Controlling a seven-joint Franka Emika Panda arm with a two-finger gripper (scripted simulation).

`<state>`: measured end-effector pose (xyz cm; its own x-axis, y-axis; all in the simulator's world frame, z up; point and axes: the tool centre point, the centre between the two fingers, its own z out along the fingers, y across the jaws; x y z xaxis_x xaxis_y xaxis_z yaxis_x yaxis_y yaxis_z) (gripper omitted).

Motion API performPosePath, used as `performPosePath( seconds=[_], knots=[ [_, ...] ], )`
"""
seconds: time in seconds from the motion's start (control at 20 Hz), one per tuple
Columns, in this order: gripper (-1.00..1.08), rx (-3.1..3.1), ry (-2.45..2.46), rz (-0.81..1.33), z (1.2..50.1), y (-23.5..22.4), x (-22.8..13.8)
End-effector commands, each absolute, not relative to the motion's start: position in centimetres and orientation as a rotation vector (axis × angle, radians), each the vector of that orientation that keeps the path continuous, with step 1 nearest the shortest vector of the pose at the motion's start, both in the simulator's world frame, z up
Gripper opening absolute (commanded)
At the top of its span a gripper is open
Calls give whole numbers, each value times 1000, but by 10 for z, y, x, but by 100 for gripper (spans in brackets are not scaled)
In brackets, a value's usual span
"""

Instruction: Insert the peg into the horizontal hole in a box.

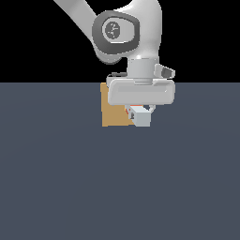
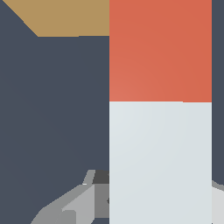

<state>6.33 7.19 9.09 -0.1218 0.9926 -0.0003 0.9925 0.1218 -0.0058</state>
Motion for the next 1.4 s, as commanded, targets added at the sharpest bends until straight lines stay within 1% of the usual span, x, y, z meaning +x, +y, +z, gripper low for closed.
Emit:
performPosePath(
  seconds=[0.0,0.3,0.5,0.65,1.05,1.35],
  knots=[
    [-100,-2078,-2359,-1,96,72,65],
    [-100,-2076,-2358,3,94,72,64],
    [-100,-2076,-2358,3,94,82,62],
    [-100,-2076,-2358,2,95,99,59],
    [-100,-2077,-2360,-2,96,162,52],
    [-100,-2077,-2360,-2,96,179,50]
  ],
)
